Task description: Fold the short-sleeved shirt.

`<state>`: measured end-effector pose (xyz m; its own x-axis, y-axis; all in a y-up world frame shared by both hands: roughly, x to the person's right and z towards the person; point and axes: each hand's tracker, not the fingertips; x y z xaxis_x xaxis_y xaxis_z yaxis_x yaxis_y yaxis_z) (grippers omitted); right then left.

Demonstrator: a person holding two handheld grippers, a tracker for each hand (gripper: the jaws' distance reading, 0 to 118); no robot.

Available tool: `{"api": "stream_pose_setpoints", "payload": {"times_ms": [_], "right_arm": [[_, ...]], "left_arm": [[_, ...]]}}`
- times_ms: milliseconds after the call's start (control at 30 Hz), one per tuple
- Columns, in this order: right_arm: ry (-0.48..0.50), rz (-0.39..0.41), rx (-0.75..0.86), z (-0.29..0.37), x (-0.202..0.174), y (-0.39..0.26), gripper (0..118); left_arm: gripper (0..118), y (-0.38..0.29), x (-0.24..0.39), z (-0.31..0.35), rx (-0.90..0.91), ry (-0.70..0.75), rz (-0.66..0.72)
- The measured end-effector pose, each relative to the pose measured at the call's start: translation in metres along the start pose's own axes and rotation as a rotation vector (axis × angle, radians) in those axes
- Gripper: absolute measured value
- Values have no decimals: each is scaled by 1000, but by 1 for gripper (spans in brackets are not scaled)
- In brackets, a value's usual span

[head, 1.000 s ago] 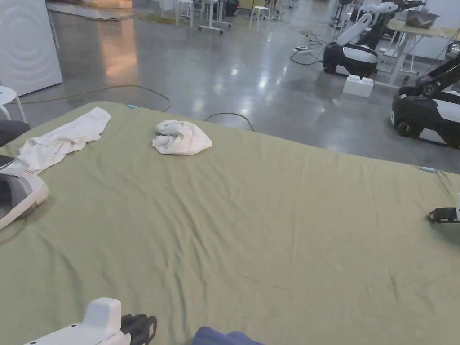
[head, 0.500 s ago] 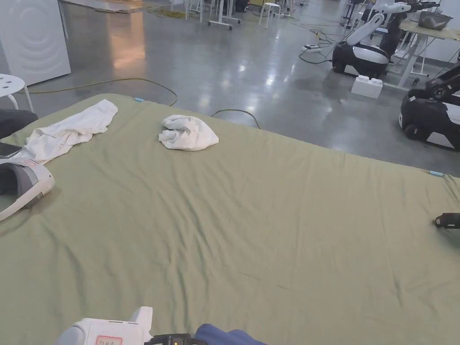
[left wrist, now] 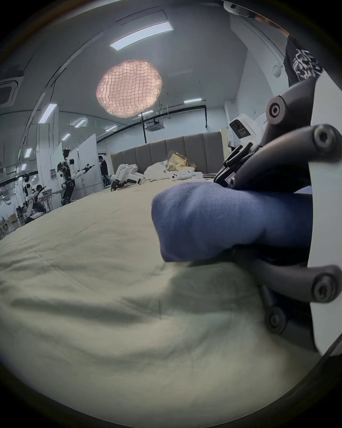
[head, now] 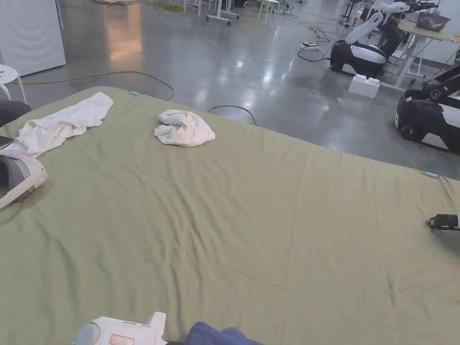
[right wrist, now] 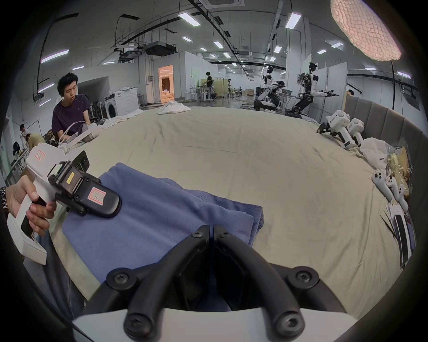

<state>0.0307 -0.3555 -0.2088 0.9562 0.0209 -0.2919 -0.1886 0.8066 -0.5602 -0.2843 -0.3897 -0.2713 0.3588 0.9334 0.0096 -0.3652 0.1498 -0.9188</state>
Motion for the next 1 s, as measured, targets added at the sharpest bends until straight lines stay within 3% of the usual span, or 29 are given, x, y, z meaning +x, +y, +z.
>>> {"api": "stream_pose_setpoints", "payload": {"times_ms": [233, 367, 767, 1000], "right_arm": [[33, 7, 30, 8, 2, 12, 1], [2, 29, 121, 21, 8, 42, 1], [-79, 8, 311, 37, 65, 148, 1], [-183, -18, 390, 52, 110, 188, 1]], "left_arm": [[21, 24, -9, 17, 14, -19, 2], [21, 43, 0, 57, 55, 16, -3], [21, 100, 19, 286, 206, 410, -102], [21, 119, 38, 365, 281, 608, -77]]}}
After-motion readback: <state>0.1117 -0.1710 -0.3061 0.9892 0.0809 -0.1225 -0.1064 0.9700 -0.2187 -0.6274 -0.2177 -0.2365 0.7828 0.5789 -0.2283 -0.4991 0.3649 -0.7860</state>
